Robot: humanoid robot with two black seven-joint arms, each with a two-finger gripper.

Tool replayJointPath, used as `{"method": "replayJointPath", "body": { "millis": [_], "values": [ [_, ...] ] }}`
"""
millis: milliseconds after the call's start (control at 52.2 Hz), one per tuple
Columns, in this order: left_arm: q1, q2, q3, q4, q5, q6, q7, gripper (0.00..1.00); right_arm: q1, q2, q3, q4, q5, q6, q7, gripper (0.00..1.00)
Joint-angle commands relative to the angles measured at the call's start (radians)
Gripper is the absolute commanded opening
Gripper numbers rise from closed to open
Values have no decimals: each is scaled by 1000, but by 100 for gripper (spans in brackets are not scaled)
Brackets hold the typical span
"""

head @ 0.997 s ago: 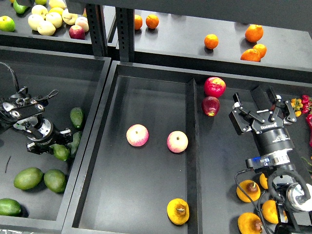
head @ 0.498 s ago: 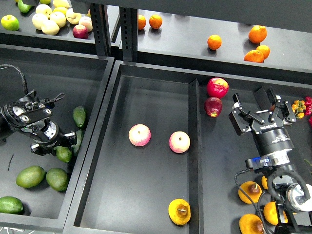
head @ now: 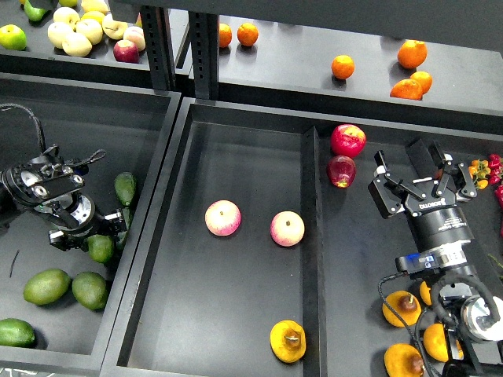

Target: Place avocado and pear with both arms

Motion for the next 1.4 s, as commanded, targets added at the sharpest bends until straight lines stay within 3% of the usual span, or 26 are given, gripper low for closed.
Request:
{"method": "replayJointPath", "body": {
  "millis": [0,326,633,805,1016,1380],
  "values": [
    [-14,4,-10,-2,0,0,0,97,-2,0,-1,0,0,1,0,99],
    [-140,74,-125,10,-49,0,0,99,-2,0,-12,0,0,2,0,99],
    [-72,123,-536,-16,-242,0,0,99,-21,0,-24,-11,0,5,-11,99],
    [41,133,-748,-116,-350,0,0,99,-51,0,-35,-23,-2,7,-15,99],
    [273,113,-1039,-306,-388,0,0,99,-85,0,-52,-34,-2,22,-18,99],
    [693,-76,-1458,-471,-446,0,0,99,-145,-112,-156,-73,-8,149,-44,99]
  ]
}}
